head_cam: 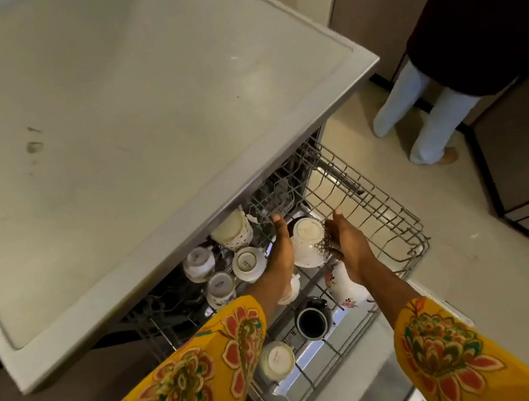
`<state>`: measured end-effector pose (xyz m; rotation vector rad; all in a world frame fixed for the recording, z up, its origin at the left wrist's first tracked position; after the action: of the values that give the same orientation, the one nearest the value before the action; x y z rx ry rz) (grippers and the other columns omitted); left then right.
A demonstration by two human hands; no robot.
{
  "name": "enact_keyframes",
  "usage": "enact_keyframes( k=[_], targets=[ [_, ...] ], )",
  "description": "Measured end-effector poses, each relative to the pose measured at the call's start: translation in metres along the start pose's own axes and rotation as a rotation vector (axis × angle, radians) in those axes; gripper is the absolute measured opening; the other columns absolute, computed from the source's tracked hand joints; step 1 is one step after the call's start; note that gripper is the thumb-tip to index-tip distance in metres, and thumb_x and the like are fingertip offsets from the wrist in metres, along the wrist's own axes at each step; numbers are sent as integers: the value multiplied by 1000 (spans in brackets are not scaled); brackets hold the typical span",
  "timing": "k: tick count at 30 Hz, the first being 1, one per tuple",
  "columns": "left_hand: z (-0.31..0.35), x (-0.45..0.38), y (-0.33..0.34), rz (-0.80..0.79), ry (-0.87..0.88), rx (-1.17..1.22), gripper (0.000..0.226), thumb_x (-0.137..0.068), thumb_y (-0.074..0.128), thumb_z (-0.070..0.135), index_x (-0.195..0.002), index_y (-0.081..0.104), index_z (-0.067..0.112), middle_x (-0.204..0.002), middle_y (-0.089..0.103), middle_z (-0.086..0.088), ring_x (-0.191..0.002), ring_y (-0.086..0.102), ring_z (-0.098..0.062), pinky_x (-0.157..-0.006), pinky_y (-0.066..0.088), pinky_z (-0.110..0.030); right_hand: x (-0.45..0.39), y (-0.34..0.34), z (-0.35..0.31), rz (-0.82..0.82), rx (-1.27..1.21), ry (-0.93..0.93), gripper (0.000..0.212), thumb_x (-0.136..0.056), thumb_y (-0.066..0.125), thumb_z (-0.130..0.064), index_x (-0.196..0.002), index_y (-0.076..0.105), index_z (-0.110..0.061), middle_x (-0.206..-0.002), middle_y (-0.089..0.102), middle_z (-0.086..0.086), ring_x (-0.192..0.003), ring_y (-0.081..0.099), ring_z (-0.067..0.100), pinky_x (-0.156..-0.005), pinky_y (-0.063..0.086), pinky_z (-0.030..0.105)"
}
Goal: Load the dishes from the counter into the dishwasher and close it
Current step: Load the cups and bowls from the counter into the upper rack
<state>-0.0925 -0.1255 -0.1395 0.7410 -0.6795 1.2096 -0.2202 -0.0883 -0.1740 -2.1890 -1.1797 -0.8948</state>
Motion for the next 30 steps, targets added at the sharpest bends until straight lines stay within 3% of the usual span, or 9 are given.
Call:
enact_keyframes(
  k=[4,11,16,23,26,30],
  targets=[
    [-23,-40,3,16,10,27,72,-92,14,64,-150,22,22,-156,22,-4,-143,24,-25,-117,20,-44,-25,0,11,-10,2,23,62,-91,37,-61,-124,59,-13,-125,59,6,-106,55,20,-90,42,34],
    [-32,-50,12,-2,-26,14,64,-98,14,53,-146,33,15,-148,37,-4,-135,37,-24,-108,31,-35,-52,1,28,-58,-23,75,62,-93,36,-59,-127,57,-11,-119,60,4,-98,55,18,-75,42,28],
    [-33,-54,16,-56,-28,1,63,-100,10,49,-147,28,12,-148,35,-6,-137,35,-25,-107,30,-33,-62,7,32,-92,16,77,69,-91,32,-64,-133,52,-13,-138,51,9,-116,49,21,-99,38,35],
    [-29,-62,8,-30,-36,-120,67,-97,9,54,-145,33,13,-150,35,-7,-139,32,-24,-111,25,-35,-60,10,35,-88,4,57,69,-92,32,-63,-134,49,-11,-144,42,8,-131,41,25,-96,32,34],
    [-29,-65,1,-16,-61,-196,89,-83,10,73,-146,34,13,-152,32,-8,-140,30,-25,-117,20,-40,-58,10,35,-97,17,44,65,-93,30,-62,-128,53,-13,-141,46,9,-116,46,21,-94,35,35],
    [-24,-62,-7,4,-38,-197,73,-95,8,60,-146,33,13,-150,36,-10,-140,30,-26,-117,20,-42,-54,8,36,-104,1,38,66,-94,28,-61,-131,52,-12,-137,50,9,-106,47,16,-89,34,33]
  ],
)
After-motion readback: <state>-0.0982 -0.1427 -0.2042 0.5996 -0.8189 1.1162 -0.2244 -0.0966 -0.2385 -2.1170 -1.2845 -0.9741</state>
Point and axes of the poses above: each hand's wrist, its own x-axis away from the middle knuckle, its own y-axis out of the palm, z = x × y, the point moved 8 cm from there along -x, towards the middle knuckle
